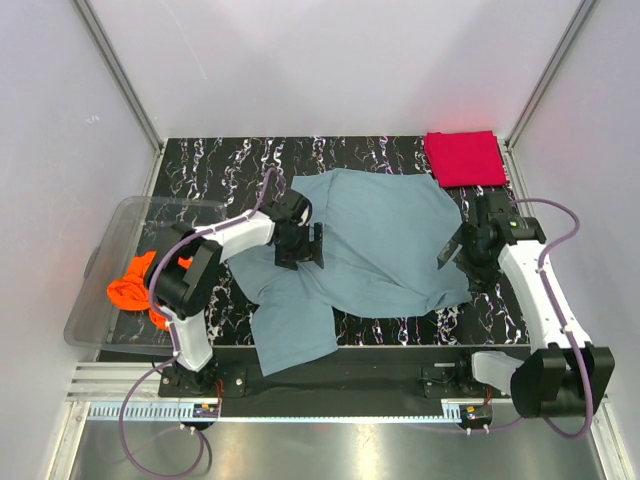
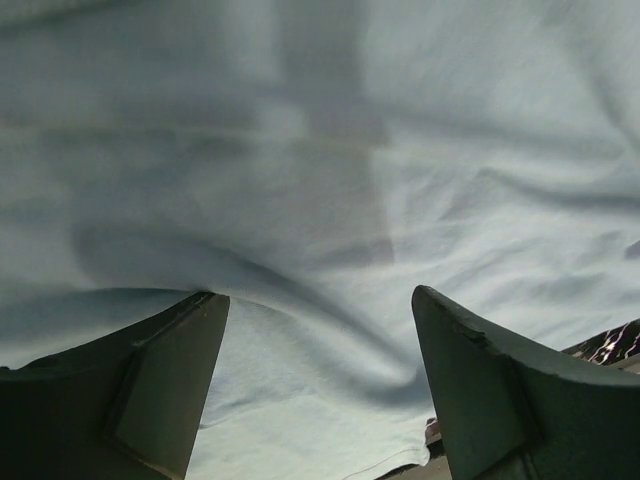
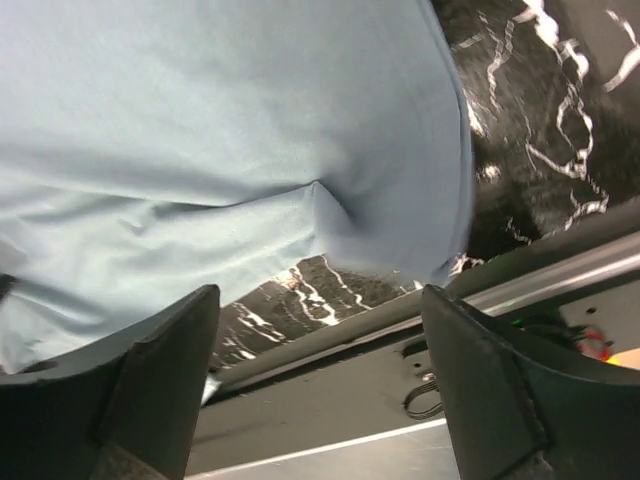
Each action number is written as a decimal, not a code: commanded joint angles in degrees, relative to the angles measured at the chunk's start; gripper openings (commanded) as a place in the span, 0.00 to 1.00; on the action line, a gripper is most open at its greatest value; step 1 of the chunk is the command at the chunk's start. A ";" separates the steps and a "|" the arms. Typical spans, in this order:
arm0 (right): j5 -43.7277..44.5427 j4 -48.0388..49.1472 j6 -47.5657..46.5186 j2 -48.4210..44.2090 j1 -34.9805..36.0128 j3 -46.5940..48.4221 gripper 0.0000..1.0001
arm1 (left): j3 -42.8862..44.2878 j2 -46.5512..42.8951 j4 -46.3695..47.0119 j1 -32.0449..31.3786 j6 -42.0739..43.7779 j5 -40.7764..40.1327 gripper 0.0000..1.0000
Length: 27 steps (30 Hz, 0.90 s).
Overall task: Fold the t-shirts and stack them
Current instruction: Flatten the tshirt out
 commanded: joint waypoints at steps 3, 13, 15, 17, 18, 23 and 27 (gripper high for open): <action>3.16 0.01 9.39 -1.20 -5.72 -1.40 0.80 | 3.90 9.70 3.41 3.79 3.00 1.47 0.83; -7.54 18.82 3.95 16.73 -7.58 -0.18 0.47 | 6.03 5.68 -0.98 9.34 10.12 6.48 0.83; -8.17 21.19 5.96 20.86 -6.97 0.26 0.41 | 4.01 0.33 -1.60 9.25 10.65 8.23 0.83; -8.70 22.95 6.68 24.36 -5.56 0.53 0.41 | 0.93 -3.02 -1.69 9.08 11.70 9.38 0.82; -8.96 24.53 7.46 25.69 -5.13 0.96 0.41 | 0.22 -5.90 -2.39 9.16 12.32 9.56 0.82; -7.48 28.75 10.10 34.82 -4.24 3.51 0.38 | 1.35 -7.17 -4.59 9.42 15.75 7.72 0.83; -5.72 29.99 9.06 41.60 -4.24 9.82 0.35 | 7.22 1.86 -4.59 10.65 14.70 9.91 0.83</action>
